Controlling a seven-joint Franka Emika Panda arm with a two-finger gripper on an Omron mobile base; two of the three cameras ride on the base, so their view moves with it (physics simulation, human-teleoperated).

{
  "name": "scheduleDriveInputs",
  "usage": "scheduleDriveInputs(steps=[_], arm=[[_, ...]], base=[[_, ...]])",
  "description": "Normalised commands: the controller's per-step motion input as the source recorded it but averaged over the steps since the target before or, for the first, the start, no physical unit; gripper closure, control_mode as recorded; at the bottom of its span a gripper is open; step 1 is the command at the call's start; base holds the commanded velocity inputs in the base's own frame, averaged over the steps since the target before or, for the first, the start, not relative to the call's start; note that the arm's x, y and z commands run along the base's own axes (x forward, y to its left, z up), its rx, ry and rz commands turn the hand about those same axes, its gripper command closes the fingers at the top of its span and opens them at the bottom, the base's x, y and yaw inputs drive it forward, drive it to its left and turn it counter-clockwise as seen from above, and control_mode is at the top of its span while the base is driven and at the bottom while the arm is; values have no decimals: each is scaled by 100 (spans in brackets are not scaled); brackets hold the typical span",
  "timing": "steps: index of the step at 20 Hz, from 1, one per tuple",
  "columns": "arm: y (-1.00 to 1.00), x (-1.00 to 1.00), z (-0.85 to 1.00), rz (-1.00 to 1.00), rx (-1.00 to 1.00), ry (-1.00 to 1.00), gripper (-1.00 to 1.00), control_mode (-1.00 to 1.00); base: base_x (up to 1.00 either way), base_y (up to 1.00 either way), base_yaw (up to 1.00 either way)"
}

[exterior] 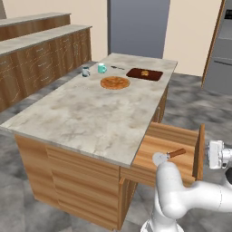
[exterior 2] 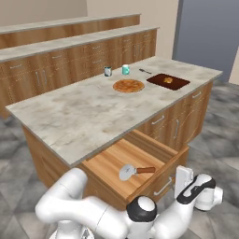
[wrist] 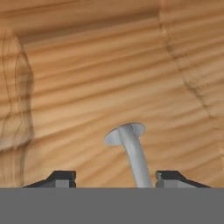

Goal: Take the pizza cutter from the drawer on the right and place it on the dining counter for cutting.

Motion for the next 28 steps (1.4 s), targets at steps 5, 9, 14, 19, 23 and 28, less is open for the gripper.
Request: scheduleDriveInputs(steps=[5,9,14,19,23,28], arm=[[-30,-21,19,0,0,-4,-100,-100],[-28,-51,71,0,0,-1,-100,-100],[9,-32,86,7,0,-12,-100,-100],[39,-44,97,18,-3,-13,-100,-100],[73,-36,100,17,-12,-4,-100,-100],[91,-24,64,17,-27,-2,-100,-100]], base=[[0,0,0],[0,0,0],[0,0,0],[0,0,0],[0,0,0],[0,0,0]])
